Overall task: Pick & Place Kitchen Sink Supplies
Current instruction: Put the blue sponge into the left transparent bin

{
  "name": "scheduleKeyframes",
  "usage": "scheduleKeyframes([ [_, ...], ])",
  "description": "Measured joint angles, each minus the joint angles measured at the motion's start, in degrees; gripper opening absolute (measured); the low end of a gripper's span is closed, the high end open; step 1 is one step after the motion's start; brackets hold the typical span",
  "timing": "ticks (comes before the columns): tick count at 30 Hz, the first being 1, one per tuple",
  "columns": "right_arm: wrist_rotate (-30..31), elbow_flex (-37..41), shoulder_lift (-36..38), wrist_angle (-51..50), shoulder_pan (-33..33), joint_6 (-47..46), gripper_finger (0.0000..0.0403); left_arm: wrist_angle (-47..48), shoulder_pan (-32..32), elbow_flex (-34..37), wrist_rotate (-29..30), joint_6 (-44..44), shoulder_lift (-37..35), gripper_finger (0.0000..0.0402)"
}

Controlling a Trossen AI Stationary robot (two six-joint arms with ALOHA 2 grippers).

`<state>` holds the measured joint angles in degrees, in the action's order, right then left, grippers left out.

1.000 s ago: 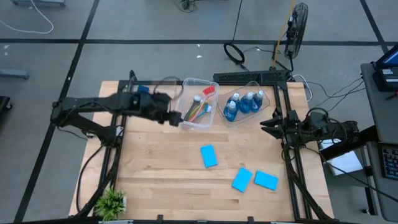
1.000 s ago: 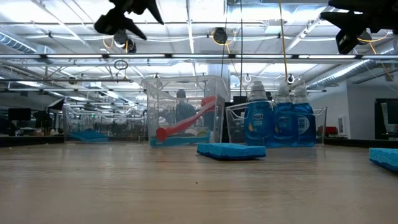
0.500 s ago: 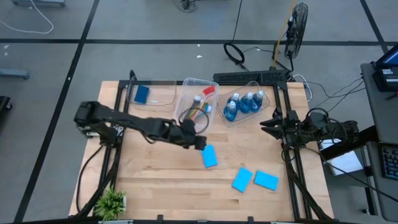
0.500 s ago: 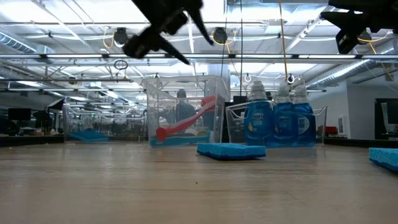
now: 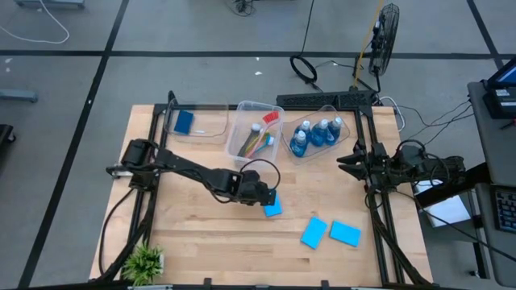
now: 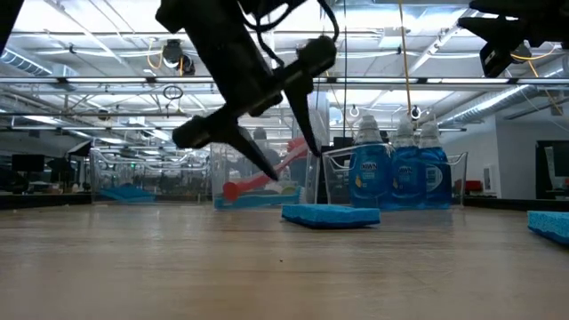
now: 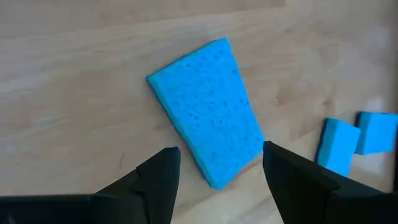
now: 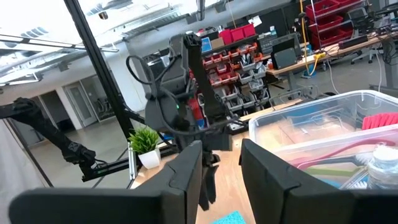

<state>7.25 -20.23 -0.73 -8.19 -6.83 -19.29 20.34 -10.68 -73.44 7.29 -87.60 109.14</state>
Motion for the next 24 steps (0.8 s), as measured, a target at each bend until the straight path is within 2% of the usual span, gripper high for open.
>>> scheduleKeyframes([
  [14,0.1,0.0,0.0,-0.2,0.0,0.0,0.0098,-1.7,0.3,0.0,-1.4,-3.7,6.0,0.0227],
  [20,0.1,0.0,0.0,-0.2,0.0,0.0,0.0098,-3.1,1.3,-0.3,-4.5,-4.1,7.9,0.0227],
  [24,0.1,0.0,0.0,-0.2,0.0,0.0,0.0098,-0.2,1.7,-0.4,-6.3,-4.1,8.3,0.0227],
])
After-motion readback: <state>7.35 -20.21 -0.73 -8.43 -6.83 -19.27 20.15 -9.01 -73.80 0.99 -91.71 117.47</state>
